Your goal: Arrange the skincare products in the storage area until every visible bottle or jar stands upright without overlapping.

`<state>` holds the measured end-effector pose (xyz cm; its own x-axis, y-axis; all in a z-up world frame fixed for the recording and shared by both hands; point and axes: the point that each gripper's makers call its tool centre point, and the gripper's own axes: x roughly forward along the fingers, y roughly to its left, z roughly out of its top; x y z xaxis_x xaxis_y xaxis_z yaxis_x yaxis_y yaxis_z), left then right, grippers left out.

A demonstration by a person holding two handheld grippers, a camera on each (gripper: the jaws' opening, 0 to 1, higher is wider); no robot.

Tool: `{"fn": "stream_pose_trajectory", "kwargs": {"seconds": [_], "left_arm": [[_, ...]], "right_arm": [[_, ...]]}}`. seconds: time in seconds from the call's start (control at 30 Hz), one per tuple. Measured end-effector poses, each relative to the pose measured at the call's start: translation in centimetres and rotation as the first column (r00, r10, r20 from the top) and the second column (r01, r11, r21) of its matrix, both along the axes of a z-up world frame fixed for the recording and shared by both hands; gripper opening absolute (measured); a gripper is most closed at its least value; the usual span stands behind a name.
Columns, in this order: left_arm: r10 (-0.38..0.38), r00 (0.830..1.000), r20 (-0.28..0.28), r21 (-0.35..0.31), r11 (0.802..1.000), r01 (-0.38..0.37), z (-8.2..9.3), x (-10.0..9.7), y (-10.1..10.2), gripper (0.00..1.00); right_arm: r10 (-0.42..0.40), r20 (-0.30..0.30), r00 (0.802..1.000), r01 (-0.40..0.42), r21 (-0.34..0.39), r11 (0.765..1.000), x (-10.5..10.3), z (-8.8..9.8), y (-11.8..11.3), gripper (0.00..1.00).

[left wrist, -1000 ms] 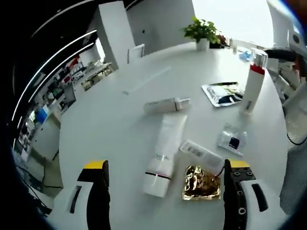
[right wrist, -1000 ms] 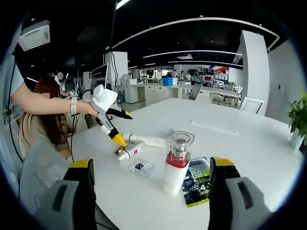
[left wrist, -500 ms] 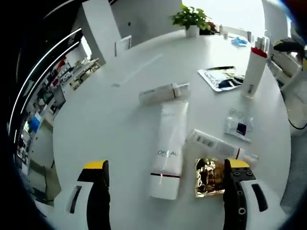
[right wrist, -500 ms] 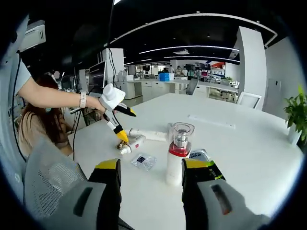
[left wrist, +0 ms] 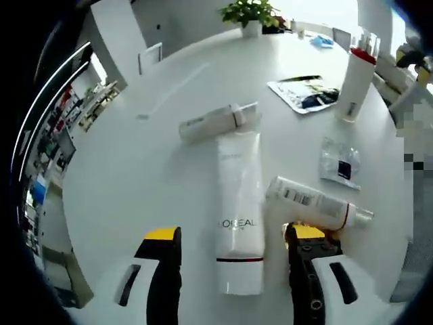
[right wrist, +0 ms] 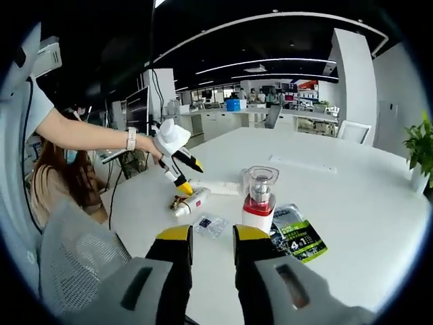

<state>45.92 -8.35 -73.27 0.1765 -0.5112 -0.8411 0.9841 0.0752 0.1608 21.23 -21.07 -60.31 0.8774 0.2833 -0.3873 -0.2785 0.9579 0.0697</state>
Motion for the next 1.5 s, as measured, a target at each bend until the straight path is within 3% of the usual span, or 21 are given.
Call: {"fn": "stream_pose_trajectory", "kwargs": {"seconds": [0.27, 0.5, 0.57, 0.7, 1.17, 1.5], "left_arm": [[-0.034, 0.999, -0.019, 0.034, 0.999, 0.034, -0.8, -0.1, -0.8, 0.43], [-0.045, 0.997, -0.065, 0.049, 0.998, 0.048, -1.1, 0.0, -1.5, 0.36], [-0.04, 0.994, -0.104, 0.055, 0.997, 0.046, -1.2, -0.2, -1.6, 0.33], [-0.015, 0.985, -0.171, 0.054, 0.998, 0.025, -1.5, -0.3, -1.7, 0.31], [-0.034, 0.983, -0.183, 0.092, 0.994, 0.051, -1.4, 0.4, -1.9, 0.27], [-0.011, 0.968, -0.249, 0.143, 0.988, 0.048, -1.2, -0.5, -1.3, 0.26]], "right_arm": [[-0.004, -0.01, 1.0, 0.004, 0.024, 1.0, 0.0, -0.2, 0.2, 0.26], [-0.013, -0.013, 1.0, 0.014, 0.051, 0.999, 0.0, -0.3, -0.1, 0.27], [-0.015, -0.016, 1.0, 0.016, 0.056, 0.998, 0.0, -0.4, -0.1, 0.27], [-0.015, -0.022, 1.0, 0.016, 0.065, 0.998, 0.1, -0.6, -0.1, 0.27], [-0.005, -0.053, 0.999, 0.01, 0.086, 0.996, 0.3, -1.6, 0.0, 0.27], [0.007, -0.045, 0.999, -0.003, 0.089, 0.996, 0.4, -1.1, 0.4, 0.26]]}}
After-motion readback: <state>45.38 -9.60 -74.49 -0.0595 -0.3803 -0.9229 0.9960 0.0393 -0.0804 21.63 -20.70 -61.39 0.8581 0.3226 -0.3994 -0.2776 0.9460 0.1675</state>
